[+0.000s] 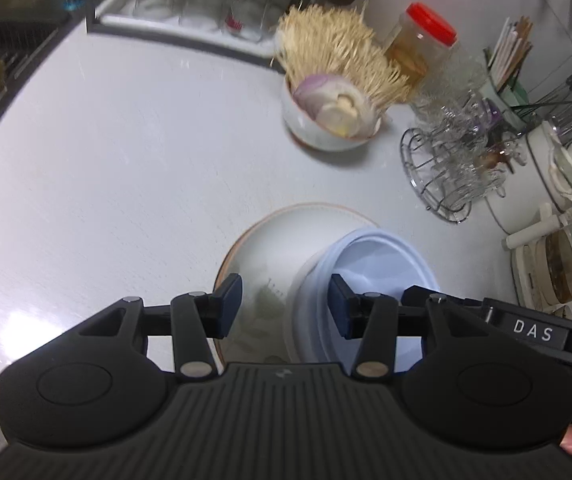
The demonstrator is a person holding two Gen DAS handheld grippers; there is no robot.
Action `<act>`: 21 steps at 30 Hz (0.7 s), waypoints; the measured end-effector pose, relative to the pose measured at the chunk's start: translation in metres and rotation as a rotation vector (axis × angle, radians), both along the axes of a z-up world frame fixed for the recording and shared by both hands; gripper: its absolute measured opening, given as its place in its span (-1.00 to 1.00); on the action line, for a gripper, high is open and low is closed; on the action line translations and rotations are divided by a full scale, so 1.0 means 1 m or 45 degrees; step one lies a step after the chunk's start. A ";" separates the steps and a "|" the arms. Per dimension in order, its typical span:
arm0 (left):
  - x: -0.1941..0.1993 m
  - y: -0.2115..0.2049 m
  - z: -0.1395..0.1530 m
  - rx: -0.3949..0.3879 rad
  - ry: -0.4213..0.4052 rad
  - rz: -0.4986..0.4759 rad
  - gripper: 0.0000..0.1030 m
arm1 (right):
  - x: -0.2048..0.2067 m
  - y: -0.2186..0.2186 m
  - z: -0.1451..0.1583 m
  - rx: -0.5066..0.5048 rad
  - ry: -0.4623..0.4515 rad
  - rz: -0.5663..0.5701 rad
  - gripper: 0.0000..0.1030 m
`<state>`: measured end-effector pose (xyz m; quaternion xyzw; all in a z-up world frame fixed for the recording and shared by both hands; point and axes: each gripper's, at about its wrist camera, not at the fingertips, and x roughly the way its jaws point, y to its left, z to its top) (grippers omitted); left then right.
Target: Organize plates and bowls
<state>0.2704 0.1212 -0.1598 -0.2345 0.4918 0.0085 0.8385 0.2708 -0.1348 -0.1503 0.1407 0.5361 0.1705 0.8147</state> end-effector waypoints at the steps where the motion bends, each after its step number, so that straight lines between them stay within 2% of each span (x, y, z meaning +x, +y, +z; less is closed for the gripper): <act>1: -0.002 0.002 0.006 -0.001 -0.012 -0.004 0.03 | -0.002 0.000 0.005 -0.018 -0.015 -0.013 0.02; 7: -0.011 0.006 0.037 -0.002 -0.050 -0.051 0.03 | -0.021 0.000 0.038 -0.057 -0.137 -0.064 0.03; 10: -0.019 0.007 0.055 0.033 -0.088 -0.089 0.03 | -0.032 0.000 0.057 -0.070 -0.192 -0.071 0.03; 14: -0.036 0.009 0.085 0.076 -0.210 -0.084 0.03 | -0.049 -0.009 0.091 -0.016 -0.279 -0.093 0.03; 21: -0.066 -0.004 0.127 0.168 -0.329 -0.097 0.03 | -0.085 -0.021 0.132 0.013 -0.445 -0.091 0.03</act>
